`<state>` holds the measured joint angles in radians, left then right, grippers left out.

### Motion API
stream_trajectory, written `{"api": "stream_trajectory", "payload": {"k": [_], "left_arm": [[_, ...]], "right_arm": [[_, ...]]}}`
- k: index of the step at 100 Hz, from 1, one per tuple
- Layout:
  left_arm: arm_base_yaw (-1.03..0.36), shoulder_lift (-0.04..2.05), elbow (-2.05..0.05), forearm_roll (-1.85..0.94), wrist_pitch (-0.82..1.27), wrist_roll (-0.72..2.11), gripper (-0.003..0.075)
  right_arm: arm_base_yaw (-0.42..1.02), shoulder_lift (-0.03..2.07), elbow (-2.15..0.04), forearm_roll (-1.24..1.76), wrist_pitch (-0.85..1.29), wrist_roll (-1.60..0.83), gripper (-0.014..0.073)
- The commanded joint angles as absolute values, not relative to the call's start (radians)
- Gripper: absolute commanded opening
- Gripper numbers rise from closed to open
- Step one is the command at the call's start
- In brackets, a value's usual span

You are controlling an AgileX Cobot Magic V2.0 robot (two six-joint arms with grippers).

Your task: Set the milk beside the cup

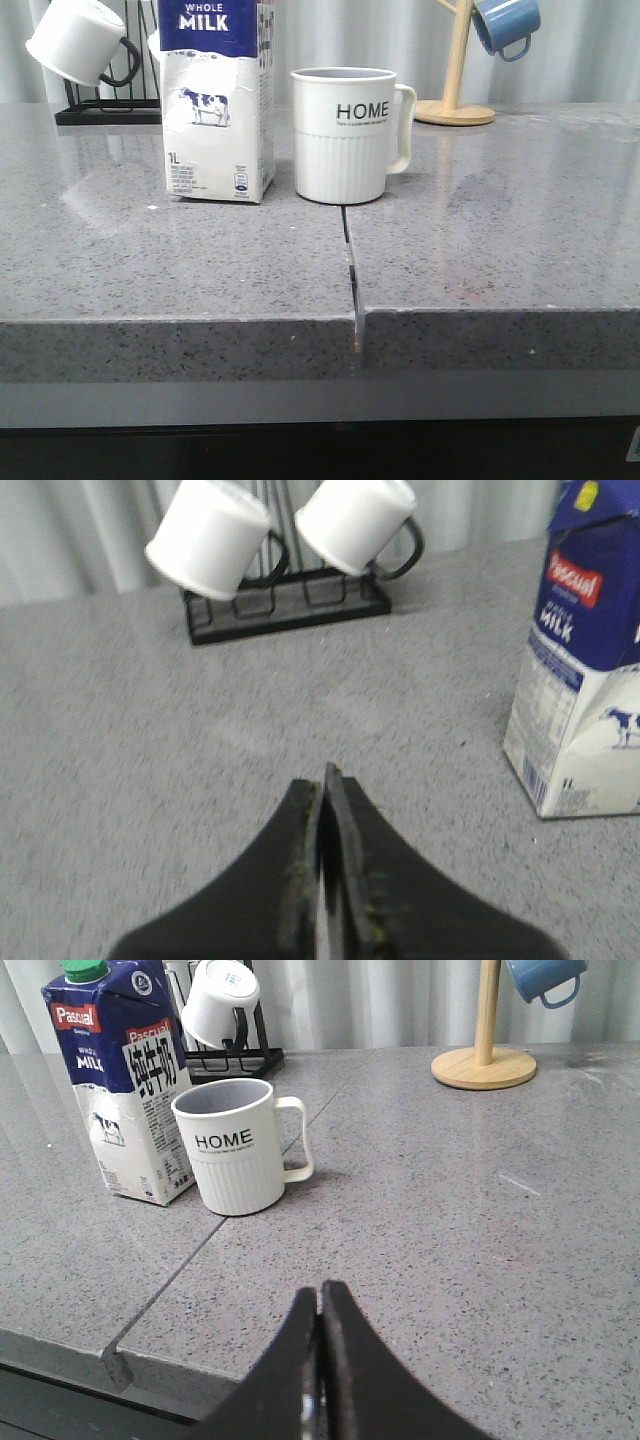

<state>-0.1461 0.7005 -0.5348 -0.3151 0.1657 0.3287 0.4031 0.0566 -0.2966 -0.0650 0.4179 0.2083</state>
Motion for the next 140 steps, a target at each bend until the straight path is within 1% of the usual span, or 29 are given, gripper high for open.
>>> {"api": "stream_trajectory", "payload": {"k": [1, 12, 33, 55, 73, 85, 107, 119, 132, 140], "left_arm": [[-0.133, 0.641, -0.536, -0.196, 0.142, 0.143, -0.002], [-0.133, 0.566, -0.47, -0.091, 0.133, 0.034, -0.002], [-0.133, 0.449, -0.339, -0.028, 0.082, 0.031, -0.002], [-0.133, 0.341, -0.211, -0.032, 0.075, 0.031, -0.002], [-0.133, 0.317, -0.158, -0.057, 0.073, 0.031, -0.002], [-0.16, 0.261, -0.119, -0.057, 0.073, 0.031, -0.002], [-0.023, 0.087, -0.003, -0.081, 0.071, 0.031, -0.002], [-0.001, -0.042, 0.045, -0.096, 0.097, 0.031, -0.002], [-0.003, -0.038, 0.044, -0.096, 0.206, 0.031, -0.002], [-0.005, -0.036, 0.044, -0.094, 0.225, 0.031, -0.002]], "right_arm": [[0.403, 0.068, -0.322, -0.069, 0.333, 0.21, -0.0069], [0.403, 0.068, -0.322, -0.069, 0.333, 0.21, -0.0069], [0.403, 0.068, -0.322, -0.069, 0.333, 0.21, -0.0069], [0.403, 0.068, -0.322, -0.069, 0.333, 0.21, -0.0069], [0.403, 0.068, -0.322, -0.069, 0.333, 0.21, -0.0069], [0.403, 0.068, -0.322, -0.069, 0.333, 0.21, -0.0069], [0.403, 0.068, -0.322, -0.069, 0.333, 0.21, -0.0069], [0.403, 0.068, -0.322, -0.069, 0.333, 0.21, -0.0069], [0.403, 0.069, -0.322, -0.069, 0.333, 0.21, -0.0069], [0.402, 0.069, -0.322, -0.069, 0.333, 0.21, -0.0069]]}}
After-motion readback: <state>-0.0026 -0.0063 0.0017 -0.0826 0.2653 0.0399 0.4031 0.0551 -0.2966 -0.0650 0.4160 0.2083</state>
